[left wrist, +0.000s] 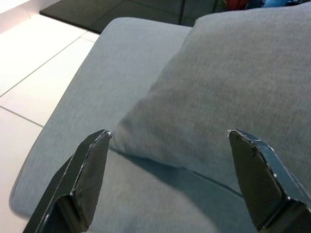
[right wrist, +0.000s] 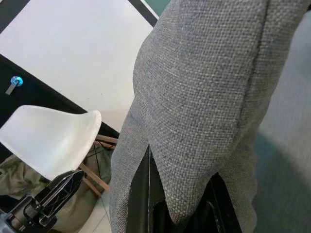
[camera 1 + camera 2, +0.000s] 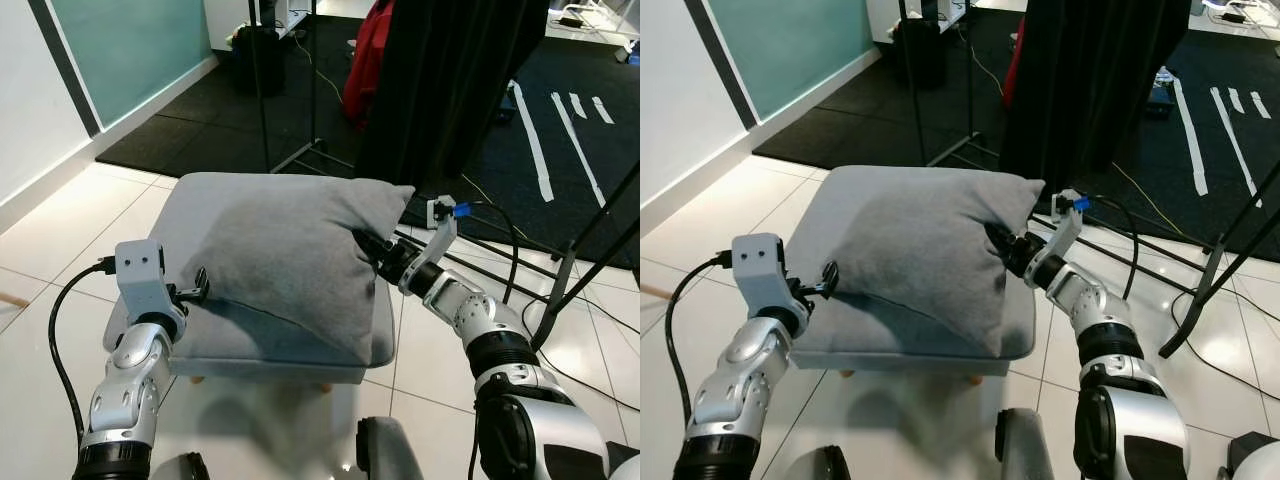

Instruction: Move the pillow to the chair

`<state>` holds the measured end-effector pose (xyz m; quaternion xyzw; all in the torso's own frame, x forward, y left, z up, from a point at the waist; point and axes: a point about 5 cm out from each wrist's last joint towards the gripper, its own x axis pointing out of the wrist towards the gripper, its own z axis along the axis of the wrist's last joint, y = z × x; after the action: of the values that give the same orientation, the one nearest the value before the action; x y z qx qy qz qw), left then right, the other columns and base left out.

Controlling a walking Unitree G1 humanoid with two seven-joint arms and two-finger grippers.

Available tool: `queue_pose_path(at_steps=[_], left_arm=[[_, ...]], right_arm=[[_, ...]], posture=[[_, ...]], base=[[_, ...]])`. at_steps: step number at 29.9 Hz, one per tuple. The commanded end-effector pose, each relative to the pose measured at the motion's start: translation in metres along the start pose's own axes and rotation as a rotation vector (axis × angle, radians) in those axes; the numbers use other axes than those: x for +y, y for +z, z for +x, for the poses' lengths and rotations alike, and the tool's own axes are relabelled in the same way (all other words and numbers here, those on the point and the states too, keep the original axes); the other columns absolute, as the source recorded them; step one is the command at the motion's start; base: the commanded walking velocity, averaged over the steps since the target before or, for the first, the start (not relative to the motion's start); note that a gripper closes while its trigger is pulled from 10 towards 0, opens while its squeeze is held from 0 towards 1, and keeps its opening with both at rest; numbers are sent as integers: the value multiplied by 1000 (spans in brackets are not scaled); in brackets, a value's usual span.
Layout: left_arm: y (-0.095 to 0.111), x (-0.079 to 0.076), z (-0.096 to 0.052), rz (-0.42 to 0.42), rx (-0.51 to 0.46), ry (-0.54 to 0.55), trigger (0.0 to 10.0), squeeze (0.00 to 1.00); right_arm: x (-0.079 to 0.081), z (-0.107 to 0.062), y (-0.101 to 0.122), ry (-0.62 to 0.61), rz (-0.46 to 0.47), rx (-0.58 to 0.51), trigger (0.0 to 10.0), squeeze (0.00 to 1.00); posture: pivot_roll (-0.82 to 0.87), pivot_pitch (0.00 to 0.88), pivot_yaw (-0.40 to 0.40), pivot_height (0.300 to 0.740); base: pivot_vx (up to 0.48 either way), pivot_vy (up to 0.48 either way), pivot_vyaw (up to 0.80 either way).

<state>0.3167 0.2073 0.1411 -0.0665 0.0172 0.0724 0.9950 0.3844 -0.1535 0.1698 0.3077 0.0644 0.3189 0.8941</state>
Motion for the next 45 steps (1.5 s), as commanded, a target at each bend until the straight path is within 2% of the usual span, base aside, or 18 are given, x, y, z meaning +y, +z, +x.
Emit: queue_pose_path(at_steps=[1, 11, 17, 27, 35, 45], left_arm=[[-2, 5, 0, -3, 4, 18, 10000, 0], [0, 8, 2, -4, 4, 34, 10000, 0], [0, 10, 2, -11, 0, 44, 10000, 0], [-5, 6, 1, -6, 3, 31, 10000, 0], [-8, 11, -2, 12, 8, 47, 10000, 0], [-13, 11, -5, 24, 14, 47, 10000, 0]], right_arm=[[8, 2, 14, 56, -46, -42, 10000, 0], [13, 3, 13, 78, -77, -26, 10000, 0], [13, 2, 8, 78, -76, -14, 10000, 0], [16, 3, 8, 92, -95, -2, 10000, 0], [14, 1, -4, 84, -100, 34, 10000, 0], [16, 2, -14, 87, -125, 64, 10000, 0]], posture=[[-136, 77, -36, 592], [-140, 74, -33, 621], [-137, 78, -37, 641], [-140, 74, -41, 675], [-138, 65, -44, 709], [-140, 57, -45, 740]], base=[[0, 0, 0], [0, 0, 0], [-461, 0, 0], [0, 0, 0], [0, 0, 0], [0, 0, 0]])
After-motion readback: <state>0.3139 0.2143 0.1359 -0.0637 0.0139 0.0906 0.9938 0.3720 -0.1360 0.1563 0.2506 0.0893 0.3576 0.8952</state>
